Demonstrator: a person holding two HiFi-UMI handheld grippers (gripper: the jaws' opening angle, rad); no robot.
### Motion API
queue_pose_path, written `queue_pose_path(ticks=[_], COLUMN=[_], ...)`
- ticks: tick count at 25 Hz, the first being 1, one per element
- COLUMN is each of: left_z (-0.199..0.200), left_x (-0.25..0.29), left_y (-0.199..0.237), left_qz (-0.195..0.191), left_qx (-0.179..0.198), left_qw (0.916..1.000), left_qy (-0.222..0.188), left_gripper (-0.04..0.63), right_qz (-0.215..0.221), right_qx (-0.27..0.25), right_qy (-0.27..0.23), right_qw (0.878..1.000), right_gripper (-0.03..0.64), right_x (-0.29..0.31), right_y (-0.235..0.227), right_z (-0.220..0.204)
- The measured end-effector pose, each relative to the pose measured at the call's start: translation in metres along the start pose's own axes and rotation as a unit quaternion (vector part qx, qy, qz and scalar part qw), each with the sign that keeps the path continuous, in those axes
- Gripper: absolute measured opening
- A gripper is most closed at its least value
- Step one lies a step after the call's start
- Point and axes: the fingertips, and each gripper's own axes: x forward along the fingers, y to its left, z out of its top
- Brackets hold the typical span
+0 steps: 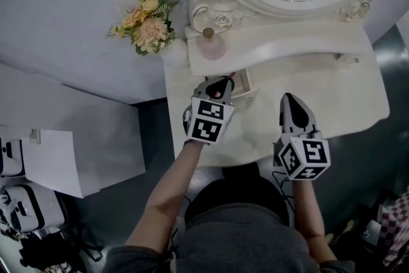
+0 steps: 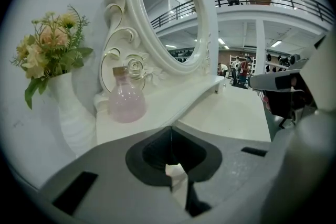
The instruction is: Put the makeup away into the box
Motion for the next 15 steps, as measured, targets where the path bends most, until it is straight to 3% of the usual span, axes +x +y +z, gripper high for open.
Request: queue_pose_path(ticks=[15], left_z=[-0.007], left_x=[0.015], left_y=[-0.009], left_qz=[-0.007], left_qx=[0.020], left_qw=[0.9991], left_qy=[0.036], left_gripper=[0.008], right_qz=[-0.006], right_qx=[0.008], right_qy=[0.001], right_qw=[1.000], right_gripper=[0.005], right_x=[-0.003], right_y=[-0.013], right_z=[-0.002])
